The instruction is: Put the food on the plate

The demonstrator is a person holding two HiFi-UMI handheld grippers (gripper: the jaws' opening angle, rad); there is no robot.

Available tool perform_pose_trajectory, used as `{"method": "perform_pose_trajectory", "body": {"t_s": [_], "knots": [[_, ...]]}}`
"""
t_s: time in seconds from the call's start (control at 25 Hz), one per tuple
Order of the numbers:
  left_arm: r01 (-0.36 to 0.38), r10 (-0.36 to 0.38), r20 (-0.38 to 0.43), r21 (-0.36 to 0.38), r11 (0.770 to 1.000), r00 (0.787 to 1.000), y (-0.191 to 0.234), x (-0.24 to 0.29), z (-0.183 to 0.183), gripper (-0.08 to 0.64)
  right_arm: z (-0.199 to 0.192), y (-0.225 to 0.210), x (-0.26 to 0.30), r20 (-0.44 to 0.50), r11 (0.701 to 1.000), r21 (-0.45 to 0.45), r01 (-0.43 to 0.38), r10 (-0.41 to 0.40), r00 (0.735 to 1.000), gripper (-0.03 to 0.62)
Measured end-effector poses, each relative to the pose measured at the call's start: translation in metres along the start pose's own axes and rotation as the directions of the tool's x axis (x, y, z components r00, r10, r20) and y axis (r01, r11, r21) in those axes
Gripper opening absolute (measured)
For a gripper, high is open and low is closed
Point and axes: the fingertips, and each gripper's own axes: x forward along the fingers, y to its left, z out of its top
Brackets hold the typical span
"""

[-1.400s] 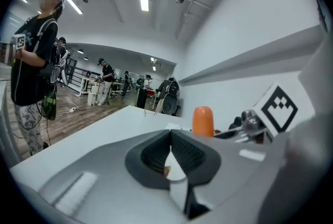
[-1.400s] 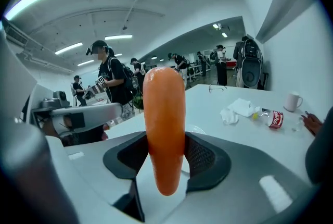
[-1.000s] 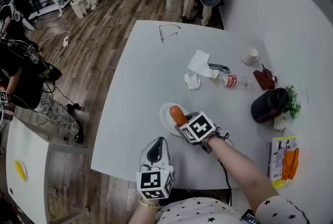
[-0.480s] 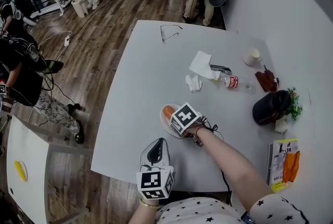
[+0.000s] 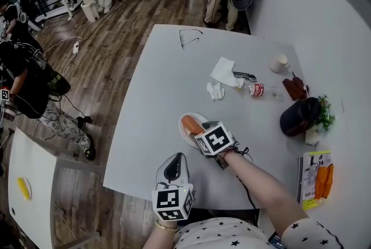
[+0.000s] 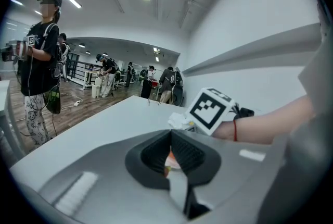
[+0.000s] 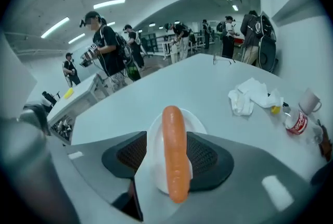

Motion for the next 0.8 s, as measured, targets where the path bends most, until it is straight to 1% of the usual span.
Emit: {"method": "perform_pose_trajectory", "body": {"t_s": [0.08, 0.2, 0.24, 0.32, 0.4, 0.48, 0.6, 0.72, 0.8], "knots": [[0.002, -0.002, 0.009, -0.003, 1.000, 1.000, -0.002, -0.004, 0.003, 0.008, 0.006, 0.020, -0.026, 0.102, 0.998, 0.029, -0.053, 0.050, 0.993, 0.240], [0.007, -0.007, 0.016, -0.008, 1.000, 1.000, -0.007, -0.008, 0.006, 0.008, 0.003, 0.051, -0.068, 0.252, 0.990, 0.055, -0.127, 0.109, 0.962, 0.192], [0.012, -0.012, 0.016, -0.012, 1.000, 1.000, -0.009, -0.010, 0.005, 0.008, 0.000, 0.060, -0.081, 0.297, 0.990, 0.058, -0.132, 0.109, 0.949, 0.170], [0.026, -0.025, 0.016, -0.014, 1.000, 1.000, -0.016, -0.013, 0.005, 0.008, -0.009, 0.073, -0.103, 0.364, 0.993, 0.065, -0.097, 0.067, 0.929, 0.116], [0.038, -0.038, 0.016, -0.008, 0.999, 0.999, -0.023, -0.016, 0.004, 0.008, -0.020, 0.082, -0.121, 0.405, 0.996, 0.079, -0.046, 0.010, 0.914, 0.044], [0.049, -0.049, 0.016, -0.005, 0.999, 0.999, -0.028, -0.020, 0.004, 0.008, -0.028, 0.092, -0.136, 0.446, 0.993, 0.116, -0.036, -0.020, 0.895, 0.001], [0.063, -0.063, 0.021, 0.004, 0.998, 0.998, -0.035, -0.025, 0.004, 0.008, -0.031, 0.097, -0.149, 0.496, 0.986, 0.157, -0.058, -0.029, 0.868, 0.000], [0.067, -0.068, 0.028, 0.012, 0.998, 0.997, -0.039, -0.029, 0.004, 0.008, -0.030, 0.090, -0.155, 0.508, 0.989, 0.148, -0.021, -0.058, 0.860, 0.000], [0.068, -0.069, 0.032, 0.015, 0.998, 0.997, -0.042, -0.031, 0.005, 0.008, -0.031, 0.087, -0.157, 0.506, 0.987, 0.158, -0.018, -0.065, 0.860, 0.000]]}}
